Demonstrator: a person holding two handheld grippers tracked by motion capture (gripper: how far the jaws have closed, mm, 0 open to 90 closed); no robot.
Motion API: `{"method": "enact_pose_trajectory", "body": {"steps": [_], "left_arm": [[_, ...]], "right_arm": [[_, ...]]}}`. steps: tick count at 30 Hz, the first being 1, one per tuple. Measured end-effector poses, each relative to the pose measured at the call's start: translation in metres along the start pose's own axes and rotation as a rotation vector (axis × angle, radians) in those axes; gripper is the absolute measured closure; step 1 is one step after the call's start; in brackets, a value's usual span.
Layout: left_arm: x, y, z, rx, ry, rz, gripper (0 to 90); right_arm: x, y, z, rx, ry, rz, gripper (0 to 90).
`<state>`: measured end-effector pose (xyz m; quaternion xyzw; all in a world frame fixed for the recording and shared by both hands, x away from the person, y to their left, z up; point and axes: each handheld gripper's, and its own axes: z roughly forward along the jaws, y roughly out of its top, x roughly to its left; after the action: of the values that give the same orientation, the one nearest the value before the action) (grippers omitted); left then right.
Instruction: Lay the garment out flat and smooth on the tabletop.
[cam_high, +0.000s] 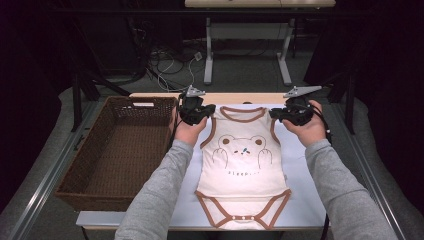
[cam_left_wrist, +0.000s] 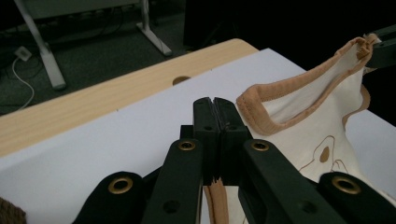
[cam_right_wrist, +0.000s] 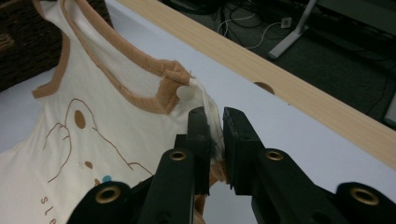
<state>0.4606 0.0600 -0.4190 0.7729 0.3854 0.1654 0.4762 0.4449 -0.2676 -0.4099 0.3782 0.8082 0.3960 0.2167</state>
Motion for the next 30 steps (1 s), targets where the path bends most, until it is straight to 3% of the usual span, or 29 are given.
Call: {"method": "enact_pose_trajectory", "body": {"steps": [6,10,17,20,27,30], "left_arm": [[-0.002,0.014,-0.001,-0.038,0.012,0.007,88.8],[-0.008,0.013,-0.006,-0.023,0.017,0.015,88.7],[-0.024,-0.014,-0.025,0.018,0.017,0.019,88.7],[-0.033,-0.030,-0.035,0.035,-0.009,0.003,88.7],[-0.052,-0.058,-0.052,0.069,-0.034,0.058,88.7],[-0.058,-0.070,-0.058,0.069,-0.055,0.059,88.7]], "right_arm": [[-0.006,0.010,-0.001,-0.027,-0.044,0.011,81.0],[0.000,0.012,-0.006,-0.043,-0.040,-0.003,81.1],[0.021,-0.006,-0.021,-0.029,-0.006,-0.047,81.1],[0.031,-0.021,-0.030,-0.024,0.023,-0.051,81.1],[0.055,-0.055,-0.048,-0.027,0.072,-0.074,81.1],[0.063,-0.065,-0.057,-0.034,0.089,-0.084,81.1]]}}
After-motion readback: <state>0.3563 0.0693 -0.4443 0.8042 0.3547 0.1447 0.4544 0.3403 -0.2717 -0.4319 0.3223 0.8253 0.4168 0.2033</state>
